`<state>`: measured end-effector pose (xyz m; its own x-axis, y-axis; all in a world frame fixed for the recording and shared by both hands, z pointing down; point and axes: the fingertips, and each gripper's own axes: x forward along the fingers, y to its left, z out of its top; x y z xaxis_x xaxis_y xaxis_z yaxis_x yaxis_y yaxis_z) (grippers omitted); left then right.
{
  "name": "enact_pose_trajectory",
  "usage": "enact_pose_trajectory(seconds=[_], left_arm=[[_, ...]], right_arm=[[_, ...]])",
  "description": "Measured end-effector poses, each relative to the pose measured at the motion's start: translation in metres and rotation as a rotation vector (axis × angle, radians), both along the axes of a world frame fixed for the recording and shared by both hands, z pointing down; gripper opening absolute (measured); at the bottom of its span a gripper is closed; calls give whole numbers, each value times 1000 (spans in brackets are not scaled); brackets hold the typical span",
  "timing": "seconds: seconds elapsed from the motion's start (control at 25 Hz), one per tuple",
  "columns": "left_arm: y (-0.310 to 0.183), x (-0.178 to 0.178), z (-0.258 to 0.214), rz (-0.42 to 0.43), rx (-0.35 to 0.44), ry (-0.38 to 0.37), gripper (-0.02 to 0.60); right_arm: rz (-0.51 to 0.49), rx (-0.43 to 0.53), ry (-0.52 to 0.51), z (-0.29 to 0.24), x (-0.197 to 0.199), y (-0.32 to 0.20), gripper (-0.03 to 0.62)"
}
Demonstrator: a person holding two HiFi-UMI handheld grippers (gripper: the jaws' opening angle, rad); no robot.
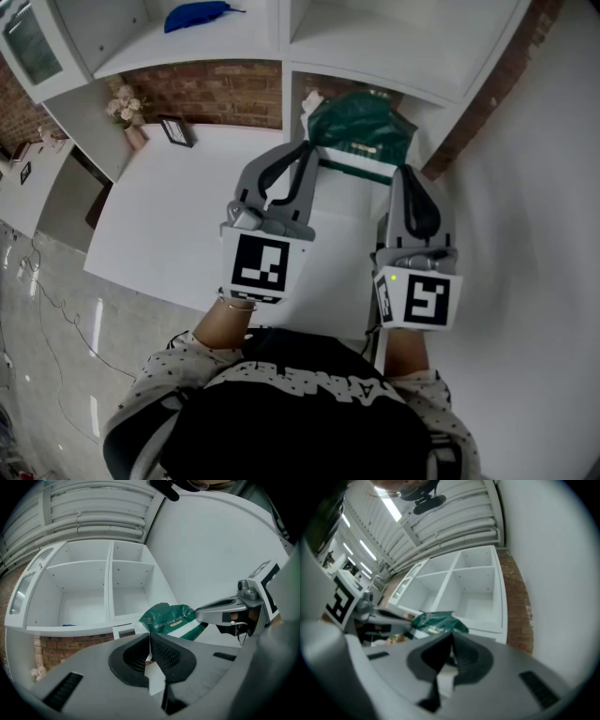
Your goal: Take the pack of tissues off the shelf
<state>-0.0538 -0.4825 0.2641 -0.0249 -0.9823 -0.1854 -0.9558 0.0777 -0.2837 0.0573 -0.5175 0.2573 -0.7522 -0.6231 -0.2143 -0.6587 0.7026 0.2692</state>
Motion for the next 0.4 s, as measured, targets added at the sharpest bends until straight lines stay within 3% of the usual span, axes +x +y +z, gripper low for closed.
enact_pose_trajectory(seconds=[0.4], left_arm=[[2,-1,0,-7,-8,24,43]], right_arm=[[0,-4,8,2,0,1,36]])
